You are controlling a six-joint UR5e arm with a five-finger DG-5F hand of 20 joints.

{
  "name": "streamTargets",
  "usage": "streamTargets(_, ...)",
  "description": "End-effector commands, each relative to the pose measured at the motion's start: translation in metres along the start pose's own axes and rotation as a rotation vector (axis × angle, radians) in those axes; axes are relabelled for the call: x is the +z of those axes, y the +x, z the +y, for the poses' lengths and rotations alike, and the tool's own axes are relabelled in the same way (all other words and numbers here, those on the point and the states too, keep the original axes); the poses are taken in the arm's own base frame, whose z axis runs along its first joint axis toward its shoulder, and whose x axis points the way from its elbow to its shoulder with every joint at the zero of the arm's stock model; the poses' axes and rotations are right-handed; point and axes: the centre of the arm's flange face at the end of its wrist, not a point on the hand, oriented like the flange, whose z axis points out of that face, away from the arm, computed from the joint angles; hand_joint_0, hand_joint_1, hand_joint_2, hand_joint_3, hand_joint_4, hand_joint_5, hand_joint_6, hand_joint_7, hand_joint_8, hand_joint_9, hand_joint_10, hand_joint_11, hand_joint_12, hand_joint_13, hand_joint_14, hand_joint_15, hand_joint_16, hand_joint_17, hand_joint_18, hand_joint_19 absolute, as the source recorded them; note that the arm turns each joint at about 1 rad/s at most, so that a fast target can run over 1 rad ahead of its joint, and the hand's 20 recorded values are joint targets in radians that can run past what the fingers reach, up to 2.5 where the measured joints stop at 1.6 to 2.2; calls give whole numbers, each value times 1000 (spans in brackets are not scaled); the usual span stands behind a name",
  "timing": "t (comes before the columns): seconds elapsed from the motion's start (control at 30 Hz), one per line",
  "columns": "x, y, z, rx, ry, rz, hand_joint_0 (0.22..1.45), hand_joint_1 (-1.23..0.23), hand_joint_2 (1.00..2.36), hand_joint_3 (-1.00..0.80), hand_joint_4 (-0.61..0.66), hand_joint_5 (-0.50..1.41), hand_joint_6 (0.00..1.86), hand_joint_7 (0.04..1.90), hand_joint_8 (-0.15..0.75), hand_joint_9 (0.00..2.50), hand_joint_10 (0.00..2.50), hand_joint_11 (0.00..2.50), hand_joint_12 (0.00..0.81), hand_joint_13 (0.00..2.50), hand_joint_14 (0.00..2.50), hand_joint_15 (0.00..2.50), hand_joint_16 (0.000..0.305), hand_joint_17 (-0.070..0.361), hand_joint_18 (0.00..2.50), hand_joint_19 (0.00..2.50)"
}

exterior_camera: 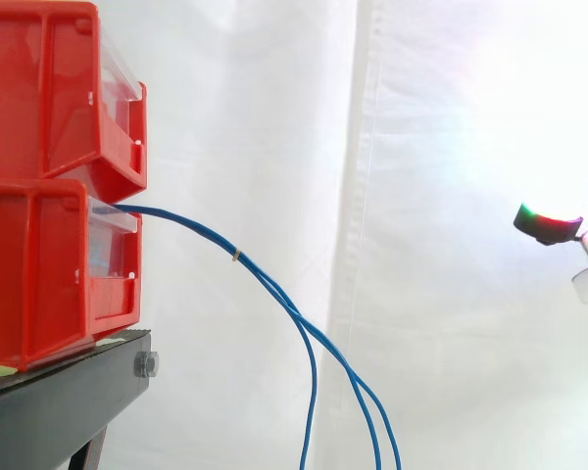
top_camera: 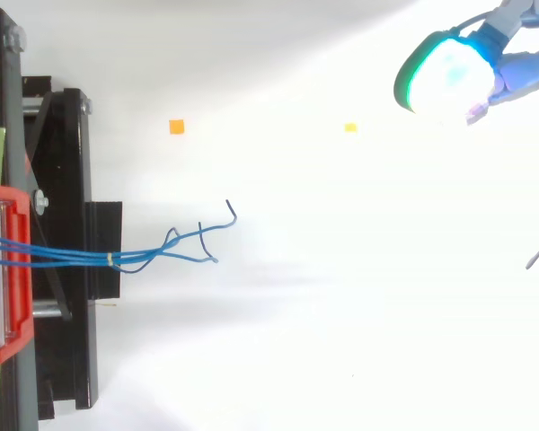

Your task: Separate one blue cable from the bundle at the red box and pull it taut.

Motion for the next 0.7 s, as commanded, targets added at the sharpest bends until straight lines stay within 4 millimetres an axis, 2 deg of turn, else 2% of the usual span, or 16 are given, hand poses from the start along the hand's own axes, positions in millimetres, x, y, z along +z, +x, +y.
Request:
streamTargets(0.0, 0, 0, 1, 1, -1, 0, 485, -439, 1000, -500, 105, -189, 503, 850, 259, 842, 11, 412, 321, 599, 13, 375, 52, 117, 433, 552)
streamTargets(0.67, 0, 0, 0, 0, 0, 3, 481, -462, 1000, -500, 135, -194, 503, 863, 275, 706, 11, 405, 348, 556, 16, 397, 56, 125, 428, 564)
